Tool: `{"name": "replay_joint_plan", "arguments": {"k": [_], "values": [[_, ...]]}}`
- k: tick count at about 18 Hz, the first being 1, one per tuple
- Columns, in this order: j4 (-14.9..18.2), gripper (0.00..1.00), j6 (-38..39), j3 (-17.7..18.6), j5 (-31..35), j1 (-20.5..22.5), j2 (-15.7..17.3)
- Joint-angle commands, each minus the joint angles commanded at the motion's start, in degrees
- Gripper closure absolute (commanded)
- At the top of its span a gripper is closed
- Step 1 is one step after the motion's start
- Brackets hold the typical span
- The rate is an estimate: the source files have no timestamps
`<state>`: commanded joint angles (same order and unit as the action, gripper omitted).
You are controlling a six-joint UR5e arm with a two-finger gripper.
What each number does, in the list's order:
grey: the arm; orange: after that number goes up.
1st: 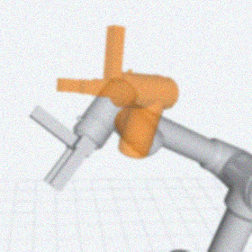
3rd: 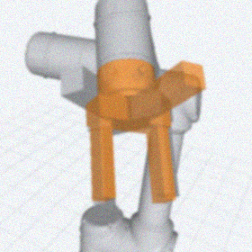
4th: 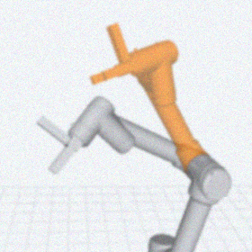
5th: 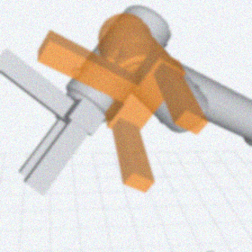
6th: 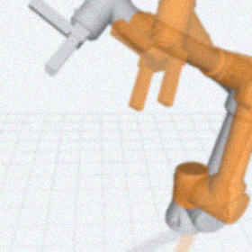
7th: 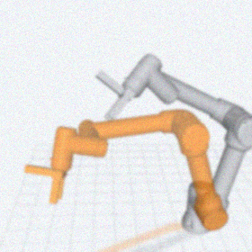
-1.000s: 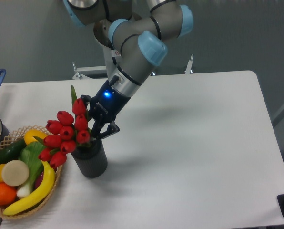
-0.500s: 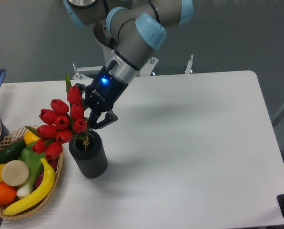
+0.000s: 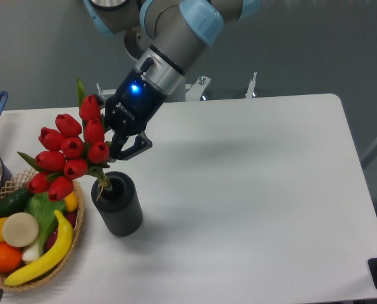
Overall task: Pick up the flowers from the vase
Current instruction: 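Lift the tulip bunch straight up out of the black vase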
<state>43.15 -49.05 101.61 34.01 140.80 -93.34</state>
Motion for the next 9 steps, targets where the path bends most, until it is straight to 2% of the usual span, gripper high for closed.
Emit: {"name": "replay_joint_plan", "arguments": {"k": [5, 9], "values": [[0.0, 0.57, 3.3, -3.2, 0.0, 1.4, 1.2], [0.0, 0.57, 5.0, -3.8, -0.1, 2.4, 2.7]]}}
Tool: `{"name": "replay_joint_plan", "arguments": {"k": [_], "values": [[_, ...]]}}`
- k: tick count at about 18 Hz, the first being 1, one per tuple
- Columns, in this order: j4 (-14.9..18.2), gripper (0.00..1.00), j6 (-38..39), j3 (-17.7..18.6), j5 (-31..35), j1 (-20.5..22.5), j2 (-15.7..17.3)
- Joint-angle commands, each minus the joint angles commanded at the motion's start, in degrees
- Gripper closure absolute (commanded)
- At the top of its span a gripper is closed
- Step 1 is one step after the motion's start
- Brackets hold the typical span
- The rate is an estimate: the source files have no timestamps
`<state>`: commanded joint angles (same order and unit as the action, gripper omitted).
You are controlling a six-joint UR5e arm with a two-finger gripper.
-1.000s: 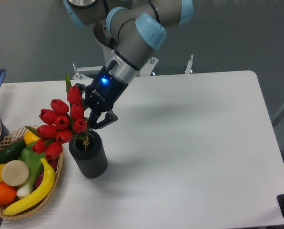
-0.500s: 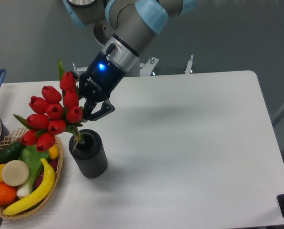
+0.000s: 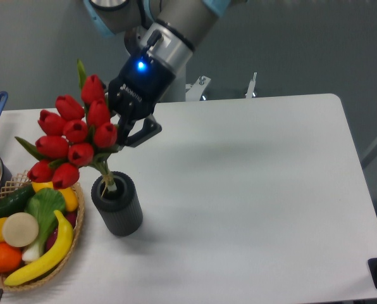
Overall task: Pick up the flowers from the vase
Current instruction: 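Lift the tulip bunch straight up out of the black vase, then carry the held tulips up and away from the vase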
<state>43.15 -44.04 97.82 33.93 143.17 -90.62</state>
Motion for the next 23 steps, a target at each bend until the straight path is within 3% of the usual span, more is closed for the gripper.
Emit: {"name": "replay_joint_plan", "arguments": {"k": [9, 23], "values": [[0.0, 0.57, 0.0, -2.5, -0.5, 8.2, 0.0], [0.0, 0.57, -6.8, -1.4, -3.1, 17.6, -2.2]]}}
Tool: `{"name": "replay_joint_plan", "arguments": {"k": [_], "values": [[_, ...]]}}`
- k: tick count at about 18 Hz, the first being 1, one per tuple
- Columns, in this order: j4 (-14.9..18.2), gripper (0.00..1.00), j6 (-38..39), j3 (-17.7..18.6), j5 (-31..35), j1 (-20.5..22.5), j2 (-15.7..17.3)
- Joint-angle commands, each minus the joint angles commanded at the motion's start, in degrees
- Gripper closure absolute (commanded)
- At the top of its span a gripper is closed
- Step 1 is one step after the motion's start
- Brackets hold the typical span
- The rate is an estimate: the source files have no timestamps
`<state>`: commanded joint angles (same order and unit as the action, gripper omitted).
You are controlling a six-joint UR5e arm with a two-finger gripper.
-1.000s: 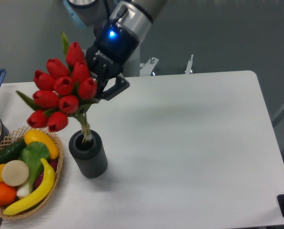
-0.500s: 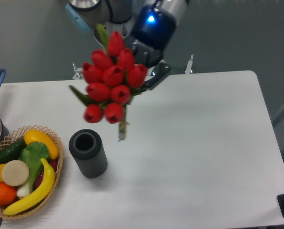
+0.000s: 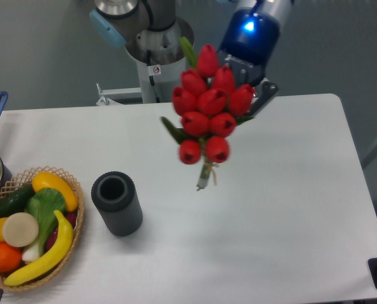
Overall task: Pick up the flowers from the vase
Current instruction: 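Carry the held tulips up and away from the vase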
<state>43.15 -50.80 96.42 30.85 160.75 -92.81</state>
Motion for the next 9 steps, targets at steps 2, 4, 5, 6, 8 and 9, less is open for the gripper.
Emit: {"name": "replay_joint_plan", "arguments": {"k": [2, 4, 5, 6, 8, 9], "values": [[0.0, 0.57, 0.0, 0.0, 0.0, 0.7, 0.0], [0.1, 0.57, 0.0, 0.0, 0.0, 1.1, -0.1], [0.1, 0.57, 0.0, 0.2, 0.0, 1.2, -0.1], [0.1, 0.57, -0.1, 0.6, 0.0, 1.6, -0.3], [0.0, 0.57, -0.2, 1.0, 0.0, 3.0, -0.4], [0.0, 0.57, -0.2, 1.1, 0.0, 3.7, -0.7]]}}
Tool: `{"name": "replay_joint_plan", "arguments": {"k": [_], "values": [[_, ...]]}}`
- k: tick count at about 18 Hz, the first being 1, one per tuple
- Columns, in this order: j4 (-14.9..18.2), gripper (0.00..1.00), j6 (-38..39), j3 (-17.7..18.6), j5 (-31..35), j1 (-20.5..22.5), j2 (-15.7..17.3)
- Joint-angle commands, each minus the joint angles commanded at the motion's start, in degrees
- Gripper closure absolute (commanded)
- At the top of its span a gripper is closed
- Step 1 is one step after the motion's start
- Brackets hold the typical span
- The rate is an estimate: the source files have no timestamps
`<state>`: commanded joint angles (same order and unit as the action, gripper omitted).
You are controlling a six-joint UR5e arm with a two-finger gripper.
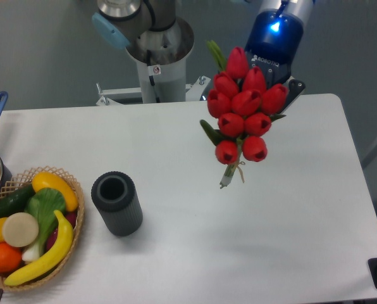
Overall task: Pick up the flowers from the vase
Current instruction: 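Carry the held tulips up and away from the vase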
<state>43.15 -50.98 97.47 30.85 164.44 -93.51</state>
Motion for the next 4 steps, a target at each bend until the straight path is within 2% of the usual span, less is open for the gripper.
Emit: {"name": "replay_joint_plan", "arguments": {"k": [4], "values": [[0.0, 0.57, -1.3, 0.0, 0.0, 1.2, -1.1]]}}
